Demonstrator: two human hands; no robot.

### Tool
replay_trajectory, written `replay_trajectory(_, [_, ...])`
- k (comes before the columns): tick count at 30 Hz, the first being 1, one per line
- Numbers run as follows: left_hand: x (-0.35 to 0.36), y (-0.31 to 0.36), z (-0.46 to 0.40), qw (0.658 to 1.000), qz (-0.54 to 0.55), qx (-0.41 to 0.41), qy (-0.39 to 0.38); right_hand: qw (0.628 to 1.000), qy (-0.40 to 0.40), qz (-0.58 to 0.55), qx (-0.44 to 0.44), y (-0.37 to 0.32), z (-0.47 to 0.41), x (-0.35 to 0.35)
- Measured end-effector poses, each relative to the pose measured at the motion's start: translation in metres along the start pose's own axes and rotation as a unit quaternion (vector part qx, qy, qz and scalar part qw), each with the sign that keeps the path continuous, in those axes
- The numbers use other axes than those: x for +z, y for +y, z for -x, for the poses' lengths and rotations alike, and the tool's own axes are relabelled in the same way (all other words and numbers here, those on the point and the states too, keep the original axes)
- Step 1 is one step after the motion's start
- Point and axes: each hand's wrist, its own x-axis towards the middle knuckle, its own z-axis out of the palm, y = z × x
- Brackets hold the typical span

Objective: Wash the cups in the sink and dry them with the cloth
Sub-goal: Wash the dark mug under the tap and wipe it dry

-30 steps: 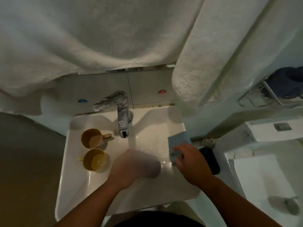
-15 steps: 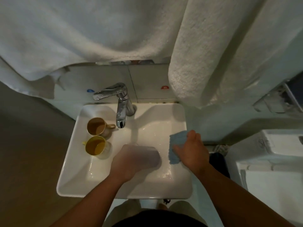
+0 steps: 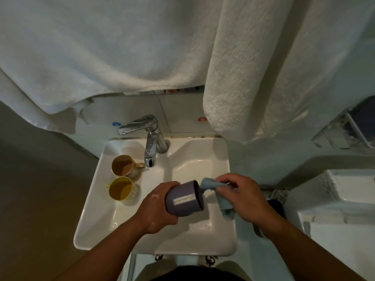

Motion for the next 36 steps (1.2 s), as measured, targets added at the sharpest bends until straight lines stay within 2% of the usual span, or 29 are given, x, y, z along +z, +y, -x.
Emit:
replay_trajectory(2, [-0.003, 0.002, 0.000, 1.000, 0.016, 0.006, 0.001, 1.000, -0.013, -0.012, -0.018, -0.015, 0.003, 0.003])
replay_trajectory(6, [-0.007, 0.008, 0.001, 0.999, 0.018, 0.026, -0.018, 0.996, 0.029, -0.080, -0.014, -0.036, 0.013, 0.031])
replay_trajectory(8, [-0.012, 0.010, 0.001, 0.999, 0.024, 0.032, -0.018, 0.996, -0.012, -0.085, -0.027, -0.038, 0.017, 0.042])
replay_trajectory(10, [-0.019, 0.009, 0.001, 0.999, 0.028, 0.033, -0.015, 0.992, -0.093, 0.007, -0.084, -0.035, 0.018, 0.042])
replay_trajectory(12, [-0.026, 0.009, 0.002, 0.999, 0.025, 0.036, -0.020, 0.963, -0.170, 0.160, -0.138, -0.029, 0.020, 0.036])
replay_trajectory(15, [-0.032, 0.012, 0.001, 0.999, 0.032, 0.034, -0.020, 0.913, -0.148, 0.283, -0.253, -0.018, 0.022, 0.034])
replay_trajectory(18, [-0.034, 0.013, 0.001, 0.998, 0.032, 0.043, -0.021, 0.923, -0.118, 0.241, -0.277, -0.016, 0.018, 0.040])
replay_trajectory(22, [-0.035, 0.008, 0.005, 0.998, 0.018, 0.050, -0.020, 0.967, -0.153, 0.074, -0.188, -0.027, 0.014, 0.041])
replay_trajectory(26, [-0.034, 0.007, 0.009, 0.998, 0.019, 0.067, 0.003, 0.991, -0.055, 0.016, -0.121, -0.031, 0.014, 0.042])
replay_trajectory(32, [-0.038, 0.011, 0.007, 0.997, 0.022, 0.079, 0.001, 0.980, -0.025, 0.139, -0.141, -0.035, 0.027, 0.058])
replay_trajectory(34, [-0.039, 0.011, 0.007, 0.996, 0.013, 0.086, 0.001, 0.981, -0.030, 0.132, -0.136, -0.036, 0.027, 0.057])
replay_trajectory(36, [-0.038, 0.012, 0.008, 0.996, 0.003, 0.093, -0.002, 0.992, -0.024, 0.072, -0.098, -0.040, 0.025, 0.054])
